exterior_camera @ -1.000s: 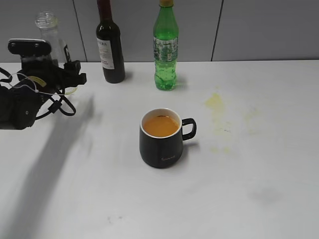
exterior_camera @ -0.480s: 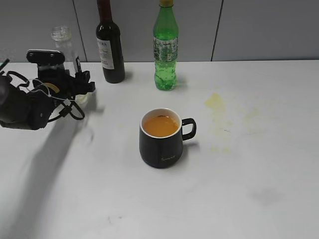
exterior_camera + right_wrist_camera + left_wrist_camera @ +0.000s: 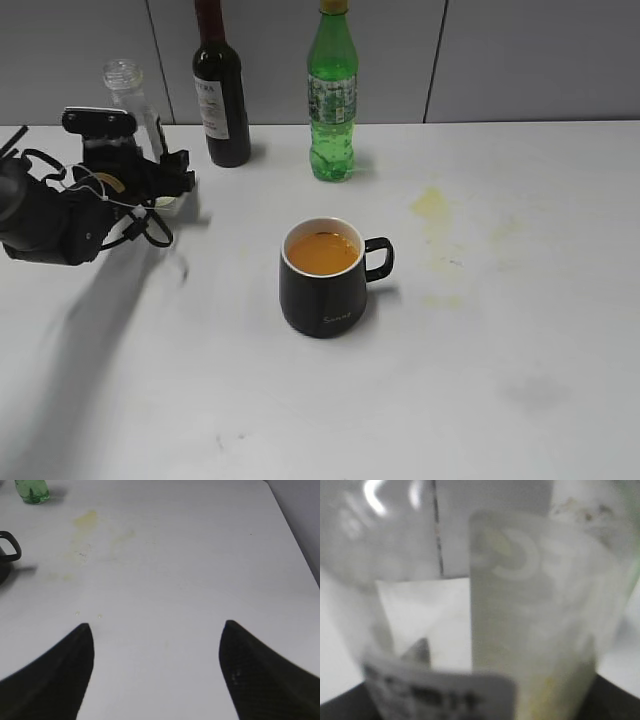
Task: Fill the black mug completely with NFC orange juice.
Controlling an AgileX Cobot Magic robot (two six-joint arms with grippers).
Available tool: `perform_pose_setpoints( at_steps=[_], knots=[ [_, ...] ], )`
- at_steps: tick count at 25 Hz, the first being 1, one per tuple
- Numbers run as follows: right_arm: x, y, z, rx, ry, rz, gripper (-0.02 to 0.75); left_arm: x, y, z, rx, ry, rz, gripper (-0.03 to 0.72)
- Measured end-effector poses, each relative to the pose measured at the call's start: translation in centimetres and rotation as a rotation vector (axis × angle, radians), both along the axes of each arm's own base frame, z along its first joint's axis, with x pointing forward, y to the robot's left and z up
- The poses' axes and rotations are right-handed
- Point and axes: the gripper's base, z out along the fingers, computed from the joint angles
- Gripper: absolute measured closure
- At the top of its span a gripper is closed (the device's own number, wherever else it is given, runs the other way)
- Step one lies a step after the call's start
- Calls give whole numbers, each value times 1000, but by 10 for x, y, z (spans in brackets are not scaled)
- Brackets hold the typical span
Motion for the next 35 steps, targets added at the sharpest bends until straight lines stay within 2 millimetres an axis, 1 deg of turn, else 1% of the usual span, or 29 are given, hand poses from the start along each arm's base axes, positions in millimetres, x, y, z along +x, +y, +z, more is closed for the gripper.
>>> perform_pose_setpoints(
  at_steps=[3, 5, 13, 17, 21, 24, 27, 29, 31, 35],
  knots=[
    [0, 0, 0, 0, 0, 0, 146, 0, 0, -3, 1, 12, 0, 97],
    [0, 0, 0, 0, 0, 0, 146, -1, 0, -3, 1, 12, -1, 81],
    [0, 0, 0, 0, 0, 0, 146, -1, -1, -3, -1, 13, 1, 54],
    [0, 0, 0, 0, 0, 0, 146, -6, -3, -5, -2, 26, 0, 49],
    [0, 0, 0, 0, 0, 0, 146, -14, -3, 5, -21, 23, 26, 48],
    [0, 0, 0, 0, 0, 0, 146, -24, 1, 10, -30, 26, 53, 48],
    [0, 0, 0, 0, 0, 0, 146, -41, 6, 14, -22, 49, 63, 48],
    [0, 0, 0, 0, 0, 0, 146, -52, 8, 20, -21, 57, 63, 48],
    [0, 0, 0, 0, 0, 0, 146, -63, 8, 30, -20, 71, 53, 50],
    [0, 0, 0, 0, 0, 0, 146, -87, 6, 64, -33, 138, 20, 56]
  ],
)
